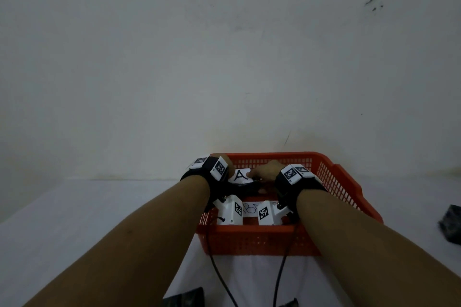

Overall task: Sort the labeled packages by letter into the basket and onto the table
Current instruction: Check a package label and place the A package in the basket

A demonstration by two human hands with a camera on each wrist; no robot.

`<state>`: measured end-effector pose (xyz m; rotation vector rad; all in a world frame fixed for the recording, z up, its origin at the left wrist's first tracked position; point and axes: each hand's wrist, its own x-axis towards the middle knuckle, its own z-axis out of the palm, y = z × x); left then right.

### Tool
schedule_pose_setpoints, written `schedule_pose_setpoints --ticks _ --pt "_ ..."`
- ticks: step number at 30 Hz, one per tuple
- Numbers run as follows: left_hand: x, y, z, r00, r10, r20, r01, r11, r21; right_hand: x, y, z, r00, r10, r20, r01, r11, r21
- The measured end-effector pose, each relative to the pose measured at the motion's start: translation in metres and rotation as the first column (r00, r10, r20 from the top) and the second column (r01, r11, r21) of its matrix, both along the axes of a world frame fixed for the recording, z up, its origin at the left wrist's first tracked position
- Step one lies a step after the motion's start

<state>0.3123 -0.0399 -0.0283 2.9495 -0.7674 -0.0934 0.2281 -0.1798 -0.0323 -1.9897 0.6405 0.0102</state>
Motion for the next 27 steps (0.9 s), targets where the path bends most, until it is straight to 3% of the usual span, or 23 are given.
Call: schedule_pose_setpoints --ticks 10,13,15,18,20,22,24,27 --pt "-0.006 0.005 0.001 0.986 -0.136 0.099 0.116 0.974 0.192 0.004 0.000 -0.003 0.999 -0.021 0.040 0.020 0.999 0.024" --pt "-0.017 0.001 0.009 0.982 -0.135 0.135 0.098 0.964 0.248 0.005 0.000 -0.004 0.999 -0.007 0.035 0.006 0.998 0.055" --pt "-0.018 -0.001 0.006 0.994 -0.064 0.089 0.046 0.981 0.190 0.004 -0.001 -0.004 1.000 0.000 0.029 -0.002 0.998 0.066" --pt "-0.022 0.001 0.010 0.999 -0.015 0.048 0.004 0.973 0.229 0.005 -0.002 -0.007 1.000 0.010 0.027 -0.011 0.999 0.035" --pt "-0.025 -0.004 0.013 1.000 0.015 -0.010 -0.014 0.995 0.094 0.005 -0.004 -0.008 0.999 0.024 0.025 -0.024 1.000 -0.004" --pt "-0.024 -0.002 0.020 0.999 0.015 0.048 -0.019 0.995 0.094 0.004 -0.004 -0.003 0.999 0.034 0.027 -0.033 0.999 -0.041" --pt "-0.017 -0.002 0.027 0.998 0.054 -0.028 -0.053 0.998 0.046 0.001 -0.002 0.007 0.998 0.044 0.039 -0.040 0.993 -0.109" --pt "-0.028 0.003 0.050 0.987 0.134 -0.091 -0.153 0.952 -0.263 0.001 -0.003 0.025 0.995 0.077 0.067 -0.058 0.965 -0.256"
